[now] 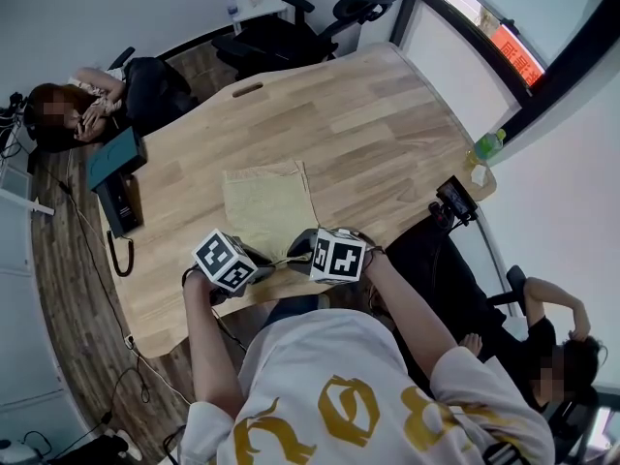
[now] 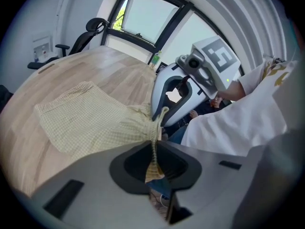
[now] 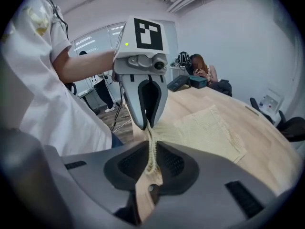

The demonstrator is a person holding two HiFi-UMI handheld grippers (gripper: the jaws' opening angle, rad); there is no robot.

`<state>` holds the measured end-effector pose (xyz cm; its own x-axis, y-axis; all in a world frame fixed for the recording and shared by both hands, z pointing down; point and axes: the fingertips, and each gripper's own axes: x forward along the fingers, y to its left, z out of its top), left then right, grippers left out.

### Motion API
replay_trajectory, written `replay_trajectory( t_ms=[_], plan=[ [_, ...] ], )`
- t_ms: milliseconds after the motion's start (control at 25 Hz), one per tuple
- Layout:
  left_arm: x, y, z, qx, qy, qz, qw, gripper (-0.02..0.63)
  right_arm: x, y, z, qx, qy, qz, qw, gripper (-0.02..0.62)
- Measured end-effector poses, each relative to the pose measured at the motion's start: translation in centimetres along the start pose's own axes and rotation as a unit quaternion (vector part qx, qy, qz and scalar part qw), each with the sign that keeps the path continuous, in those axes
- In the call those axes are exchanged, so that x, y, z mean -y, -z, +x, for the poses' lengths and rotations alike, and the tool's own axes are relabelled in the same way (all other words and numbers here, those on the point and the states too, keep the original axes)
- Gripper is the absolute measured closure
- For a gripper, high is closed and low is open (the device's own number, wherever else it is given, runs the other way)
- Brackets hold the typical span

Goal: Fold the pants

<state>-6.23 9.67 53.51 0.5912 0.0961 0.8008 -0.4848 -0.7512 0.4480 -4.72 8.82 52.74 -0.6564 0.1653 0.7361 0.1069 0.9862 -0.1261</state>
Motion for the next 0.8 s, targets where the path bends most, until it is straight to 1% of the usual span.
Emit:
replay_trajectory(
  t_ms=[120,280,560,800],
  plan=[
    [0.8,0.1,0.2,-0.005,0.014,-0.001,0.9999,0.565,-0.7,0.1,0.0,-0.008,-0.021,0.012,1.000,0.545],
    [1.3,0.2,0.1,-0.005,0.028,-0.007,0.9996,0.565,-1.1,0.0,-0.3,-0.013,-0.029,0.012,0.999,0.545],
    [2.0,-0.5,-1.6,-0.025,0.020,0.008,0.9994,0.565,-1.3,-1.6,-1.7,-0.015,-0.032,-0.018,0.999,0.545],
    [0.9,-1.8,-3.2,-0.019,0.015,0.010,0.9997,0.563,0.5,-2.8,-2.4,0.009,-0.038,0.009,0.999,0.545]
  ],
)
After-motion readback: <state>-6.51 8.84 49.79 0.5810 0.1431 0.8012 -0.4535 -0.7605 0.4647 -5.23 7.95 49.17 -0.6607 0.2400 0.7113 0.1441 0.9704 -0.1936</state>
